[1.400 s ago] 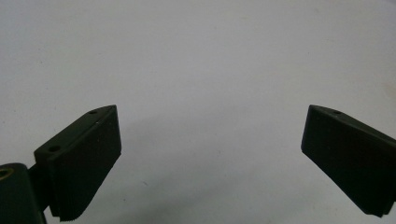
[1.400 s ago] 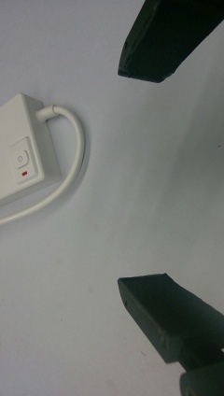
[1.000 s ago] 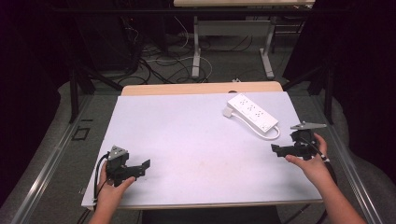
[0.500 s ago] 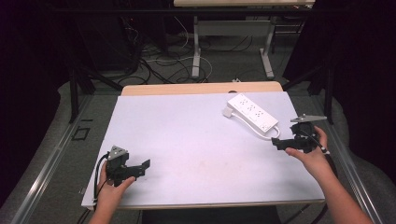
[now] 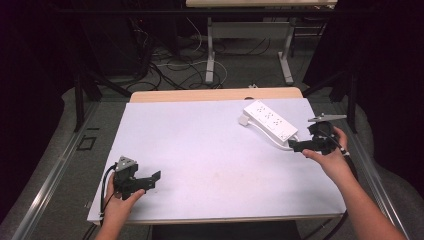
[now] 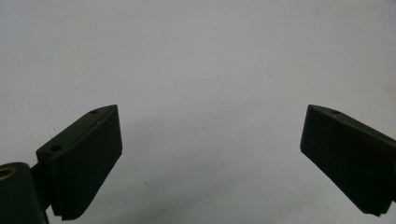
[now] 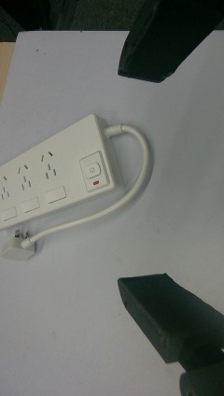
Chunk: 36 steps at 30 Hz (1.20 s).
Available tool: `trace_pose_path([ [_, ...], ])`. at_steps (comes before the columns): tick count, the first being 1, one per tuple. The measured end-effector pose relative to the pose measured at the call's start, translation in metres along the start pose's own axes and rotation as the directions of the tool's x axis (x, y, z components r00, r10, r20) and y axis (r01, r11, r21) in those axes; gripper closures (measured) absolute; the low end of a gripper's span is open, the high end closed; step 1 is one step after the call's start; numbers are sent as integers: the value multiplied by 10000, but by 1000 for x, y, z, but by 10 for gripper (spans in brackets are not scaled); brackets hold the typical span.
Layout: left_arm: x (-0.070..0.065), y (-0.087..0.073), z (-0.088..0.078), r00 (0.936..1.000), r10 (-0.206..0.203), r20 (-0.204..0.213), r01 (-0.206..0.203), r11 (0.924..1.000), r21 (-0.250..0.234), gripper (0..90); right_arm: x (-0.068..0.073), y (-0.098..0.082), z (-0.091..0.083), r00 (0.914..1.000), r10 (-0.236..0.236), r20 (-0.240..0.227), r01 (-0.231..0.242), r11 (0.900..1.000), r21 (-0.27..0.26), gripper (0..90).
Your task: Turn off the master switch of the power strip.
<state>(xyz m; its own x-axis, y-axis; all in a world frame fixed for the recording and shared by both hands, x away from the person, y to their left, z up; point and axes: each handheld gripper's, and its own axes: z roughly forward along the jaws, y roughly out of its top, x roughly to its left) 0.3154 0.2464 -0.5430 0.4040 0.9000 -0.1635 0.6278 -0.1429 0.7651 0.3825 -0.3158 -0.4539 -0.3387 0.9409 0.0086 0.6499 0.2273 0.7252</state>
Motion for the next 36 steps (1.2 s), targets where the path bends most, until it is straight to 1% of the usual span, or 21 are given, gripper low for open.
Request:
trace_pose_path([
  [4,0,0,0,10000,-8,15,8,10000,22,56,-1,5,5,10000,62,-19,-62,10000,-16,7],
  [5,0,0,0,10000,4,15,-4,10000,37,56,-2,6,6,10000,15,55,-15,10000,15,7],
  [7,1,0,0,10000,13,-2,-13,10000,10,56,-2,7,9,9999,100,81,-100,9999,71,7],
  [10,1,0,0,10000,-1,2,1,10000,18,56,-4,9,13,9999,103,104,-104,9999,104,7],
  [12,1,0,0,10000,2,4,-2,10000,27,56,-5,10,15,9997,160,173,-164,9997,176,7],
  [17,1,0,1,10000,-1,11,1,10000,-4,57,-6,12,20,9993,318,180,-321,9993,214,7],
  [18,1,0,1,10000,-1,11,1,10000,-4,57,-6,13,21,9992,322,220,-326,9993,191,7],
  [20,0,0,1,10000,-5,16,5,10000,-23,57,-7,14,23,9993,183,316,-188,9997,145,8],
  [21,0,0,1,10000,13,4,-13,10000,22,58,-6,15,24,9990,333,314,-339,9993,185,8],
  [23,0,0,1,10000,0,23,0,10000,-20,57,-7,17,26,9987,310,404,-319,9993,211,9],
  [24,1,0,0,10000,1,39,-1,10000,32,58,-7,17,28,9988,330,374,-338,9992,209,8],
  [26,1,0,0,10000,22,12,-22,10000,41,58,-6,19,30,9985,283,466,-294,9993,233,8],
  [27,1,0,0,10000,-8,0,8,10000,1,57,-6,19,32,9987,308,416,-317,9993,210,8],
  [28,1,0,0,10000,4,-4,-4,10000,-4,57,-6,19,33,9983,329,483,-340,9992,231,8],
  [29,1,0,0,10000,-2,6,2,10000,-3,57,-6,20,35,9986,274,449,-284,9994,217,9],
  [36,1,0,0,10000,20,29,-20,10000,49,58,-6,23,44,9981,334,514,-349,9990,287,10],
])
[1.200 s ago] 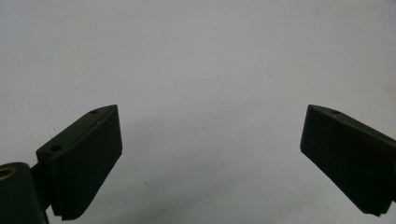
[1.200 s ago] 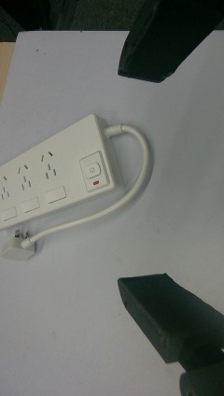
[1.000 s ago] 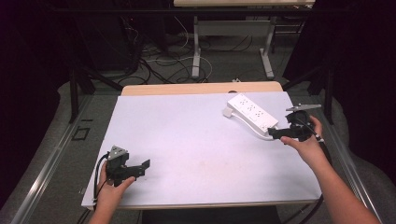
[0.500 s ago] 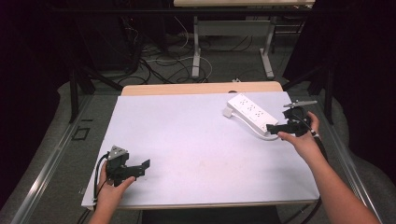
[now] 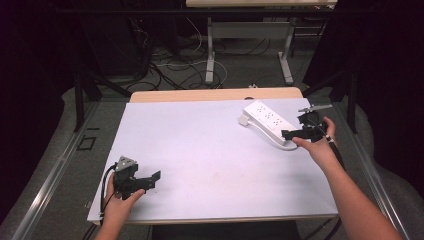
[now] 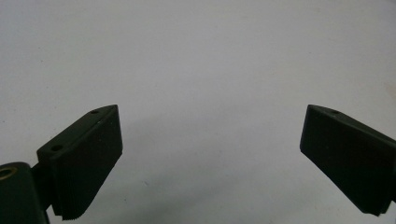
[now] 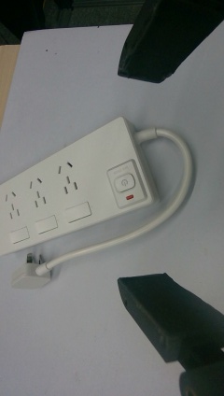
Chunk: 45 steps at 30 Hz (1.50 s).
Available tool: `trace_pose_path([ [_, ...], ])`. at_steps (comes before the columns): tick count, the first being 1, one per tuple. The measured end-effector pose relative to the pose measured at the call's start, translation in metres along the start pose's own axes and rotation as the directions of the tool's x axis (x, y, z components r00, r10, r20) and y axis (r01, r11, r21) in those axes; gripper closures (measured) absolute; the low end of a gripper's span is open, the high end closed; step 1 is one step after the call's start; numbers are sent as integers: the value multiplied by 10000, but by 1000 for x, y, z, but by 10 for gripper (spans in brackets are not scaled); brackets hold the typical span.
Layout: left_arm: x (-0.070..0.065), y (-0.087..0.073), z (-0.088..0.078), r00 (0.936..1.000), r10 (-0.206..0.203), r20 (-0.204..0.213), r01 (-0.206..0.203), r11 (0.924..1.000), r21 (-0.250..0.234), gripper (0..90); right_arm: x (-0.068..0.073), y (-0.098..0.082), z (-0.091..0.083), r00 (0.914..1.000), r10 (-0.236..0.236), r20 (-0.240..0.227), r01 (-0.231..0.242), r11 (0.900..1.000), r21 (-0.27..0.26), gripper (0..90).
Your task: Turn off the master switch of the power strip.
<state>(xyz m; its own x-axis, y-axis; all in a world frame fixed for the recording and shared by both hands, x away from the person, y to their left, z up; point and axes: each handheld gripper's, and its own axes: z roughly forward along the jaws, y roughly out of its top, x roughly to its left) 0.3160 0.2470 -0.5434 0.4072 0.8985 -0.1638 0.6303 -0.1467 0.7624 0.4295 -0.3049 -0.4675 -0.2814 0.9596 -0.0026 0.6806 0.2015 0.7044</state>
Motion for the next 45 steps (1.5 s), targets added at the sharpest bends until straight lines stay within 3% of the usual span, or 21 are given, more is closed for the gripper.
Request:
trace_pose_path([
  [12,0,0,0,10000,-32,-6,32,10000,-21,57,-7,4,12,9998,38,198,-39,9999,93,70],
  [16,-1,-1,2,10000,-56,-48,55,9999,-132,57,-10,5,16,9998,10,175,-14,9997,244,153],
  [20,0,0,1,10000,-36,-16,35,10000,-44,57,-11,6,20,9999,43,134,-47,9995,318,169],
  [26,0,0,1,10000,-22,-9,22,10000,-27,57,-13,7,24,9996,-286,50,285,9990,347,322],
  [32,0,0,1,10000,-32,-11,32,10000,-26,58,-17,8,26,9995,-293,-89,295,9992,271,468],
  [35,0,0,1,10000,-21,-1,21,10000,-21,58,-20,8,28,9995,-115,-287,126,9993,366,549],
  [39,0,0,1,10000,-59,2,59,10000,-58,58,-22,7,29,9999,-13,-165,19,9993,384,646],
  [45,0,0,1,10000,-79,-26,79,10000,-57,58,-23,7,31,9994,153,-314,-140,9990,419,712],
])
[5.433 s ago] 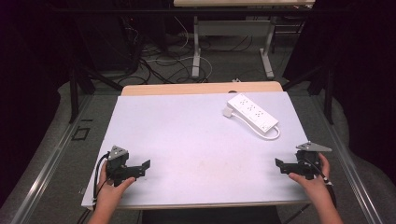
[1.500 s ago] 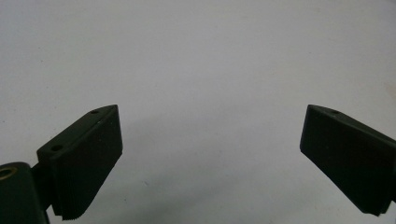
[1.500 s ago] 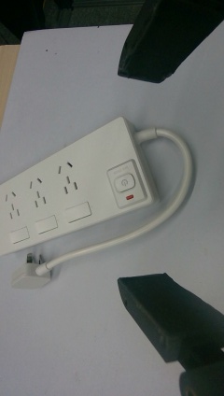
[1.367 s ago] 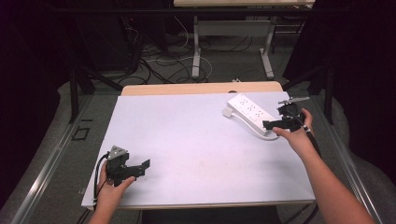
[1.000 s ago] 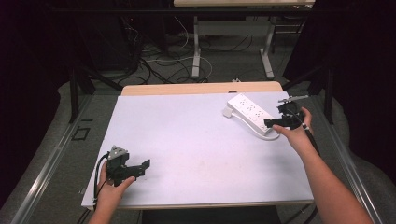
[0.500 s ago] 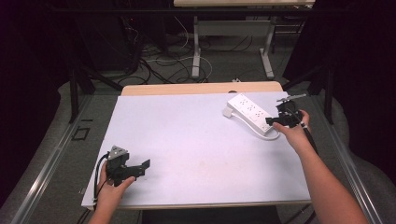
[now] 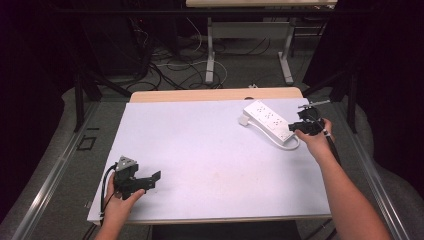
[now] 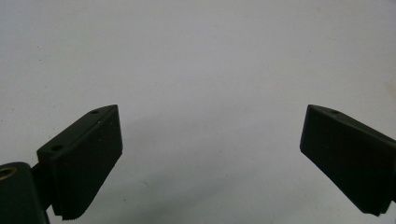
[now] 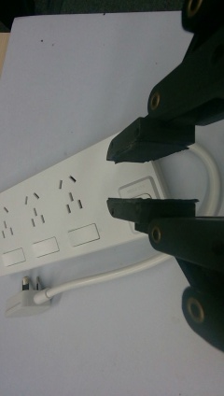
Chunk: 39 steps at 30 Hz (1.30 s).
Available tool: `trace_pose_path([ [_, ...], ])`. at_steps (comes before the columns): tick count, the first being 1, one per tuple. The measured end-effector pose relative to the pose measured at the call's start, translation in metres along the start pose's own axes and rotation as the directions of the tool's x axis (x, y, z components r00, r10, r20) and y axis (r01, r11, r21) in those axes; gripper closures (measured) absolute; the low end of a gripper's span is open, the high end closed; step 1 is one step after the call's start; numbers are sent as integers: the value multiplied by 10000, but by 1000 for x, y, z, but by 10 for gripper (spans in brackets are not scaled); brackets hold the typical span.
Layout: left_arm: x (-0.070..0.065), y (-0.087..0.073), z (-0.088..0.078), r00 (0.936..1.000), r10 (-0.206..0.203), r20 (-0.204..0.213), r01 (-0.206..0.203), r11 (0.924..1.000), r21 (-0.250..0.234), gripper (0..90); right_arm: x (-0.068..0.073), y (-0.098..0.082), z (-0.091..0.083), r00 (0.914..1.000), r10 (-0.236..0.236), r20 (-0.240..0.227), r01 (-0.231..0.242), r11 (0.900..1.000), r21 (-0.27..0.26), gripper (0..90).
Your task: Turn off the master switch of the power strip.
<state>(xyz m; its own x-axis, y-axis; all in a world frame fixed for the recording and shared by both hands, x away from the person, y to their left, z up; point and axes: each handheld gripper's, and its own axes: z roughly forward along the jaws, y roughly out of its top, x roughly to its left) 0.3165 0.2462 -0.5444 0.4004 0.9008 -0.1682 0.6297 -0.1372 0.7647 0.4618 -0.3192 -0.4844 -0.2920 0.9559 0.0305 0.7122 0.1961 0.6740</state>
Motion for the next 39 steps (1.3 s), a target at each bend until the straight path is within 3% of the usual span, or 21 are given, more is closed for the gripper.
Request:
trace_pose_path([
  [13,0,0,0,10000,-56,-16,56,10000,-37,58,1,0,5,9999,-111,52,110,9999,31,900],
  [26,0,0,0,10000,-30,4,30,10000,68,61,4,2,10,9997,-224,-58,225,9997,129,900],
  [29,0,-1,2,10000,-41,-61,40,9999,-96,62,5,2,14,9997,-220,-103,223,9993,314,900],
  [39,0,0,0,10000,-29,-20,29,10000,52,62,6,-1,24,9990,-438,-90,443,9965,705,900],
])
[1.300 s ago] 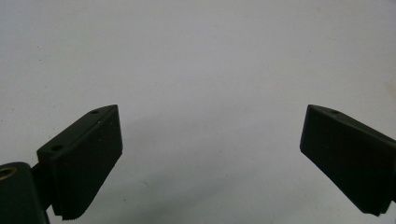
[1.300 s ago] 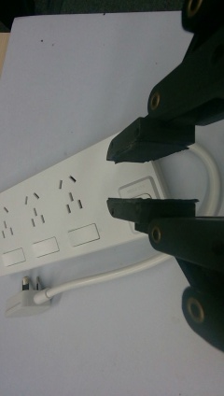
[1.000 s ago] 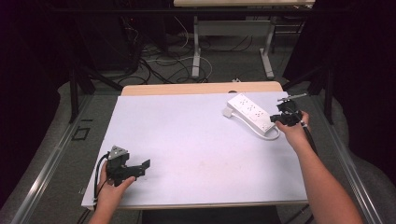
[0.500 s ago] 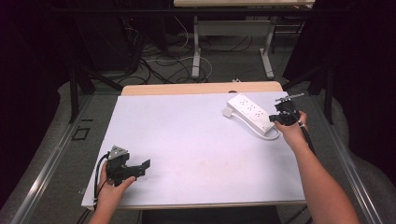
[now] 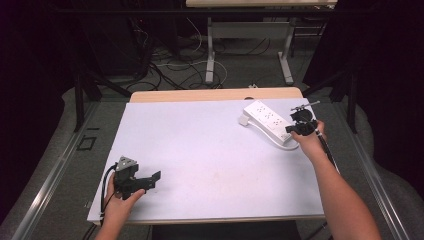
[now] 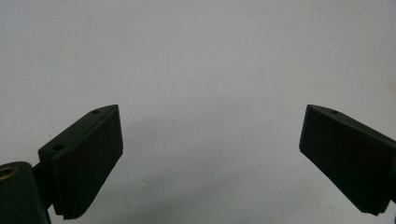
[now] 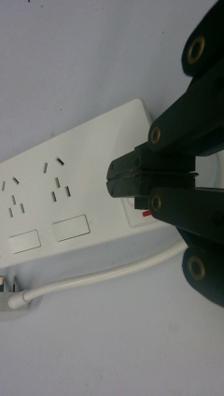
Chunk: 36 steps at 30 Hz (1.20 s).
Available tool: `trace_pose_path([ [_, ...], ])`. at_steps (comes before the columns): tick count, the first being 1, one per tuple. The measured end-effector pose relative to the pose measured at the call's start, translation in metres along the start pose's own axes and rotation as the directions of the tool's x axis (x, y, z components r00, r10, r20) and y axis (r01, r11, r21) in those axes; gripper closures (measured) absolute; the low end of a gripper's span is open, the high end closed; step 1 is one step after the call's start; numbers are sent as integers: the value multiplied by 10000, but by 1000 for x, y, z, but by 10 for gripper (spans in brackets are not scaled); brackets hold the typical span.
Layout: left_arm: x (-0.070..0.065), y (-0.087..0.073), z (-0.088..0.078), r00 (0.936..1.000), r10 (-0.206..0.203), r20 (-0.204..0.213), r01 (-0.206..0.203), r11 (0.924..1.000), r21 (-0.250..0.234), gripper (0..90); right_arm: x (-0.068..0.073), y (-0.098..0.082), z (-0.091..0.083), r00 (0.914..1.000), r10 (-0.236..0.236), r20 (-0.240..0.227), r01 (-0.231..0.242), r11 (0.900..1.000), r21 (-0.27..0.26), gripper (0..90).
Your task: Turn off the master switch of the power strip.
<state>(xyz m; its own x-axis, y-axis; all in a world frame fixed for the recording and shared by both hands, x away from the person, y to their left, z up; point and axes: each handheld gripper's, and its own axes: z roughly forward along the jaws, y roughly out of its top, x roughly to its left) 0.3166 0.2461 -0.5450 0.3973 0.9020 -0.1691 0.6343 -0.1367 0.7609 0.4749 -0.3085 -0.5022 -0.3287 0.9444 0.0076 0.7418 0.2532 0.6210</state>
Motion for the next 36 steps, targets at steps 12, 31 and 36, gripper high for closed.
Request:
trace_pose_path([
  [12,0,-1,2,10000,-25,-17,25,10000,-95,62,1,-2,11,9999,119,-24,-119,9996,266,900],
  [31,0,-1,3,10000,-76,2,77,9999,-112,62,-1,-7,16,9999,34,-95,-31,9994,359,900],
  [36,0,-1,2,10000,-54,82,54,10000,23,62,-1,-7,16,9999,37,-167,-31,9993,376,900],
])
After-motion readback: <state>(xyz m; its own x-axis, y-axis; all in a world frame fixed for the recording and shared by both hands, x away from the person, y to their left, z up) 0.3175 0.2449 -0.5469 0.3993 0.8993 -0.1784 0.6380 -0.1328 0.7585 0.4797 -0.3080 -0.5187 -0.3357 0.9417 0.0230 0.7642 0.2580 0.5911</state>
